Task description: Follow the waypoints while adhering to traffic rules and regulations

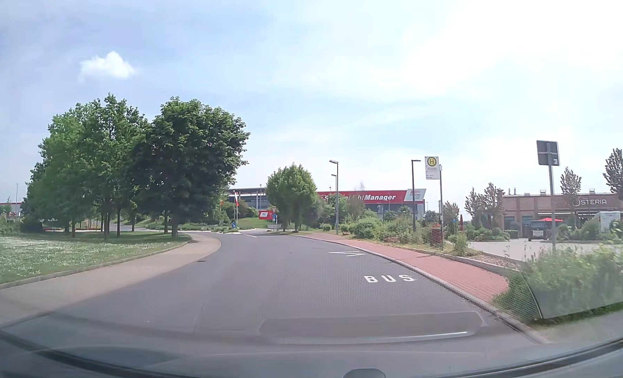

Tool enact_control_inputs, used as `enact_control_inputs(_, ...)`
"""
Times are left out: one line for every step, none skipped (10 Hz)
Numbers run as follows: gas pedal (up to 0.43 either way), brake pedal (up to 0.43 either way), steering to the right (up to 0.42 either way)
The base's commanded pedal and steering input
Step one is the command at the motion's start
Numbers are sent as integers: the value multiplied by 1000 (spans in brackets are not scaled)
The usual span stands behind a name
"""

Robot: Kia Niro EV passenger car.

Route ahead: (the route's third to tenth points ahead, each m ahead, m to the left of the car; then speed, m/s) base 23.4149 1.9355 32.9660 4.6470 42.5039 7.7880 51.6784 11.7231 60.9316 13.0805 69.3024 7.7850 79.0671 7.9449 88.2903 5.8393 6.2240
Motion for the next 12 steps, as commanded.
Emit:
enact_control_inputs(319, 0, -2)
enact_control_inputs(319, 0, -3)
enact_control_inputs(319, 0, -3)
enact_control_inputs(319, 0, -4)
enact_control_inputs(319, 0, -11)
enact_control_inputs(319, 0, -18)
enact_control_inputs(299, 0, -20)
enact_control_inputs(287, 0, -21)
enact_control_inputs(287, 0, -21)
enact_control_inputs(280, 0, -21)
enact_control_inputs(280, 0, -21)
enact_control_inputs(268, 0, -25)
